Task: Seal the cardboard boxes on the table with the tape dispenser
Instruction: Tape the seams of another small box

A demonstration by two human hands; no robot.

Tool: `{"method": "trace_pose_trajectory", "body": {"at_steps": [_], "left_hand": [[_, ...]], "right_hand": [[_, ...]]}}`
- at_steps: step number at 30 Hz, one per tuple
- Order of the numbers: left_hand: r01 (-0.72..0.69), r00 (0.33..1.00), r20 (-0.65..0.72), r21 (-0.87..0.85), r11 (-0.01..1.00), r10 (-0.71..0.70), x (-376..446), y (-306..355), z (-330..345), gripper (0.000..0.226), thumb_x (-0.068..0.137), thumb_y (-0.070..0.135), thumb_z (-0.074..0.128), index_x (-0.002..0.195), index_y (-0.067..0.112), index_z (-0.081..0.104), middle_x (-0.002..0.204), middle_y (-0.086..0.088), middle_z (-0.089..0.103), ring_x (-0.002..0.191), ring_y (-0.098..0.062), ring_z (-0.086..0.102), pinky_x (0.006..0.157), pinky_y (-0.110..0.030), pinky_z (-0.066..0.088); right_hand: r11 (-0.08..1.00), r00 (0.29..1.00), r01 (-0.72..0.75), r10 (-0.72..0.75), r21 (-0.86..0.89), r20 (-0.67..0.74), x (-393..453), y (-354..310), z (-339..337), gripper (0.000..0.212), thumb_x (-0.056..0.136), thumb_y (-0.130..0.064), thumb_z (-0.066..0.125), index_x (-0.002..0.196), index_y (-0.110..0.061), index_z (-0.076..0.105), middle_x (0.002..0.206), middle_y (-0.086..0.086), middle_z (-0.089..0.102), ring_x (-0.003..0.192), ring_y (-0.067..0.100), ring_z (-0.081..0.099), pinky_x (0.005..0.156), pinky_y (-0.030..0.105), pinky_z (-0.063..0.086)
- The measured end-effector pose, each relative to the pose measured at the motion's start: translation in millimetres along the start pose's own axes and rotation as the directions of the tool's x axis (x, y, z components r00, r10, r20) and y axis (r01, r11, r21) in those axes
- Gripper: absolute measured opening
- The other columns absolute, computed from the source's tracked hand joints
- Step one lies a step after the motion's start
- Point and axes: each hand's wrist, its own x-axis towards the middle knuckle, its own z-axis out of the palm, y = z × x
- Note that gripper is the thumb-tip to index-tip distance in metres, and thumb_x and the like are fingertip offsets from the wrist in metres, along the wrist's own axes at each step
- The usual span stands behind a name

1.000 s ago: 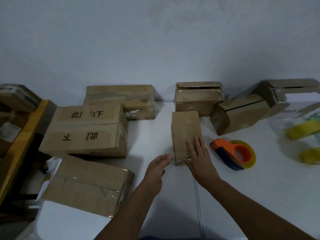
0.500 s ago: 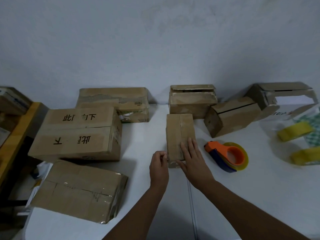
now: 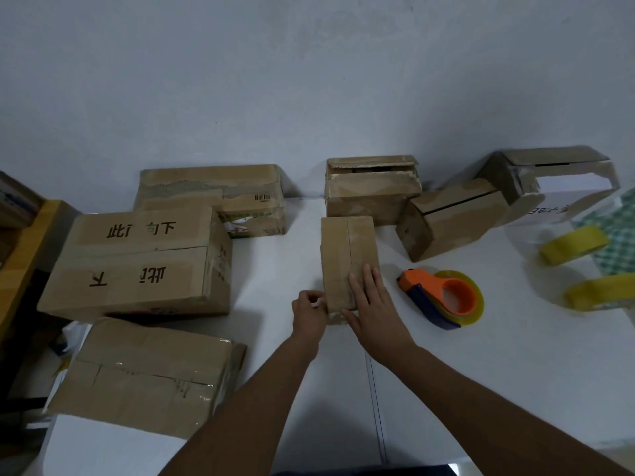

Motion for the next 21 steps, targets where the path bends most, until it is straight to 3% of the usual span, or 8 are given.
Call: {"method": "trace_pose_trajectory", "body": {"at_steps": [3,6,8,11,14,17,19,21], "left_hand": [[0.025,0.998,-0.056,-0.092,0.995,-0.03,-6.9,-0.2,-18.4,0.012,0.098,0.009,0.056,0.101,0.016,0.064,0.113,-0.008,0.066,0.099,-0.02,0.064,0.082,-0.026,0.05],[-0.007,1.0,-0.025,-0.132,0.991,0.003,-28.8,2.0,-26.3,0.025,0.098,0.008,0.055,0.091,0.023,0.074,0.098,-0.002,0.075,0.095,-0.019,0.068,0.088,-0.029,0.055],[-0.084,0.996,0.0,-0.014,0.996,0.084,-42.9,3.2,-17.7,0.029,0.1,0.012,0.053,0.103,0.029,0.075,0.105,0.006,0.074,0.101,-0.016,0.066,0.09,-0.027,0.053],[-0.261,0.965,0.097,0.265,0.928,0.244,-56.8,1.8,-8.5,0.038,0.103,0.012,0.047,0.139,0.02,0.057,0.126,0.004,0.065,0.114,-0.014,0.061,0.095,-0.021,0.048],[-0.385,0.92,0.197,0.305,0.871,0.338,-49.0,2.0,-28.5,0.031,0.099,0.017,0.057,0.13,0.015,0.06,0.12,0.002,0.069,0.109,-0.011,0.065,0.087,-0.01,0.047],[-0.48,0.869,0.325,0.378,0.791,0.372,-25.1,9.9,-49.2,0.024,0.091,0.025,0.07,0.108,0.011,0.062,0.107,0.001,0.073,0.098,-0.012,0.069,0.085,-0.021,0.054],[-0.519,0.847,0.406,0.487,0.702,0.344,-10.3,16.7,-48.9,0.035,0.088,0.031,0.073,0.112,0.014,0.054,0.112,0.001,0.07,0.089,-0.015,0.07,0.08,-0.03,0.056],[-0.507,0.857,0.419,0.58,0.638,0.3,-3.3,21.8,-39.1,0.056,0.086,0.034,0.075,0.128,0.016,0.043,0.125,-0.003,0.065,0.085,-0.021,0.07,0.077,-0.034,0.055]], "right_hand": [[1.0,1.0,0.01,-0.01,0.018,-0.015,-0.7,2.6,-1.1,0.069,0.102,-0.05,0.028,0.154,-0.022,-0.007,0.159,0.004,-0.026,0.144,0.018,-0.029,0.118,0.033,-0.008],[1.0,1.0,0.017,-0.016,0.016,-0.026,-0.9,2.2,0.3,0.069,0.101,-0.051,0.028,0.154,-0.022,-0.007,0.158,0.004,-0.026,0.143,0.017,-0.029,0.117,0.031,-0.009],[1.0,1.0,0.007,-0.007,0.011,-0.022,0.0,0.9,1.4,0.069,0.102,-0.049,0.028,0.155,-0.02,-0.006,0.159,0.006,-0.025,0.143,0.018,-0.029,0.119,0.034,-0.006],[1.0,1.0,-0.002,0.002,0.012,-0.017,1.2,0.9,1.3,0.07,0.102,-0.047,0.03,0.155,-0.019,-0.006,0.159,0.007,-0.024,0.142,0.018,-0.03,0.119,0.036,-0.006],[0.999,1.0,0.01,-0.009,0.034,-0.024,0.5,0.9,0.5,0.069,0.102,-0.048,0.031,0.155,-0.02,-0.004,0.16,0.006,-0.024,0.142,0.017,-0.03,0.117,0.033,-0.008],[0.999,0.999,0.025,-0.024,0.046,-0.032,0.8,1.1,-0.3,0.069,0.102,-0.047,0.032,0.155,-0.02,-0.003,0.16,0.006,-0.023,0.142,0.016,-0.03,0.118,0.034,-0.007],[0.999,0.999,0.021,-0.02,0.049,-0.026,1.7,2.0,-1.8,0.069,0.102,-0.047,0.032,0.155,-0.02,-0.002,0.16,0.005,-0.022,0.14,0.016,-0.031,0.119,0.035,-0.006],[0.998,1.0,0.013,-0.012,0.053,-0.018,2.1,0.9,-4.1,0.069,0.102,-0.047,0.033,0.155,-0.02,-0.002,0.16,0.006,-0.021,0.14,0.016,-0.031,0.118,0.034,-0.007]]}}
